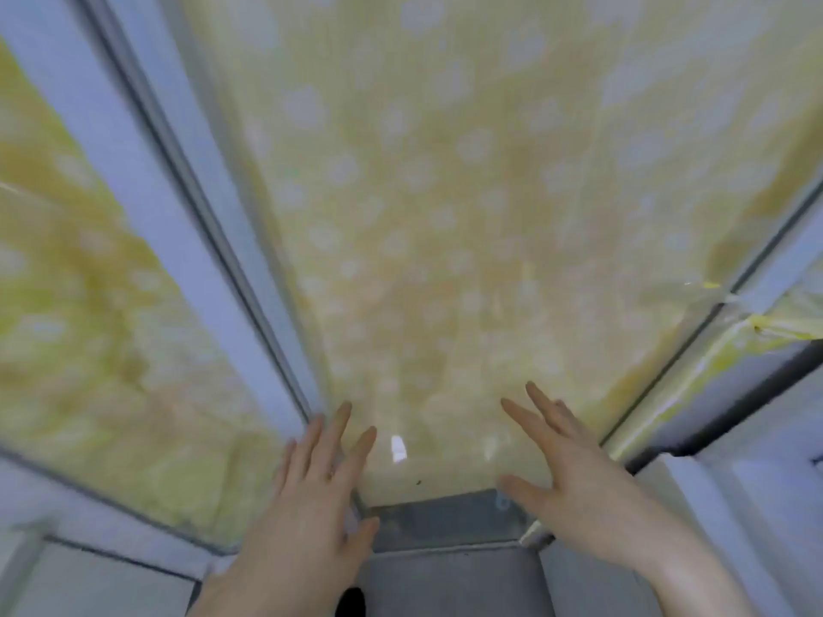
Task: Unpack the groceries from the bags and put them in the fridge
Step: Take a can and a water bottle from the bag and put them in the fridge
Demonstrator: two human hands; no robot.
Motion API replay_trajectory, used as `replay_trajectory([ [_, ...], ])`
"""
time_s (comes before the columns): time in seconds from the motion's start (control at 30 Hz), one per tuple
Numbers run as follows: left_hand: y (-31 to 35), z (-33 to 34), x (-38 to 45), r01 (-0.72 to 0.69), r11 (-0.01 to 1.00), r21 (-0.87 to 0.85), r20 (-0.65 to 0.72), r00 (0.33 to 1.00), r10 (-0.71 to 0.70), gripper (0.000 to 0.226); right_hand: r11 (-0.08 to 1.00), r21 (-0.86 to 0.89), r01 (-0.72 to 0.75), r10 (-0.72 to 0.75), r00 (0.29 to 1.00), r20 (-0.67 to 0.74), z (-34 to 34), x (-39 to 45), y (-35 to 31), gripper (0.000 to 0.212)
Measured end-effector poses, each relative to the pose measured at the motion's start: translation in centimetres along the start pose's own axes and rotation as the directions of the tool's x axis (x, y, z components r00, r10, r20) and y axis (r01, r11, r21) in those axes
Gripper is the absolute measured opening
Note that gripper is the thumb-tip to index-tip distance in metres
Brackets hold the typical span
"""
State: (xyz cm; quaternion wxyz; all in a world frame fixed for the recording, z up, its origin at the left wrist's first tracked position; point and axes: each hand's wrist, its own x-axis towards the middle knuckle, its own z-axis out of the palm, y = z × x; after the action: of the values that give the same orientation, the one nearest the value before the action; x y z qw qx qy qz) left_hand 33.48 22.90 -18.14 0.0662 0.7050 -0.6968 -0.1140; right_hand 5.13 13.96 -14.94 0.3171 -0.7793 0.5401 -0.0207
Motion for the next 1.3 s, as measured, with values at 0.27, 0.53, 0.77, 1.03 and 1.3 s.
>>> replay_trajectory([
  [0.27, -9.0, -3.0, -12.8, 0.438, 0.894, -0.094, -0.133, 0.885, -0.447, 0.081, 0.886, -0.187, 0.424, -0.361, 0.885, 0.294, 4.5, 3.4, -13.2, 0.079],
  [0.53, -15.3, -5.6, -24.6, 0.659, 0.737, -0.152, -0.282, 0.686, -0.671, 0.084, 0.680, -0.193, 0.707, -0.570, 0.676, 0.468, 12.4, 3.2, -27.8, 0.080],
  [0.77, -22.1, -5.2, -35.9, 0.785, 0.600, -0.156, -0.302, 0.540, -0.786, 0.086, 0.533, -0.159, 0.831, -0.676, 0.531, 0.511, 21.2, 0.4, -38.3, 0.081],
  [1.03, -27.6, -4.3, -46.9, 0.861, 0.469, -0.197, -0.329, 0.392, -0.859, 0.083, 0.431, -0.022, 0.902, -0.722, 0.359, 0.592, 31.5, -2.5, -47.2, 0.081],
  [1.3, -30.7, -1.9, -52.0, 0.885, 0.311, -0.347, -0.277, 0.220, -0.935, 0.084, 0.331, 0.074, 0.941, -0.709, 0.196, 0.677, 37.5, -1.9, -55.4, 0.075],
])
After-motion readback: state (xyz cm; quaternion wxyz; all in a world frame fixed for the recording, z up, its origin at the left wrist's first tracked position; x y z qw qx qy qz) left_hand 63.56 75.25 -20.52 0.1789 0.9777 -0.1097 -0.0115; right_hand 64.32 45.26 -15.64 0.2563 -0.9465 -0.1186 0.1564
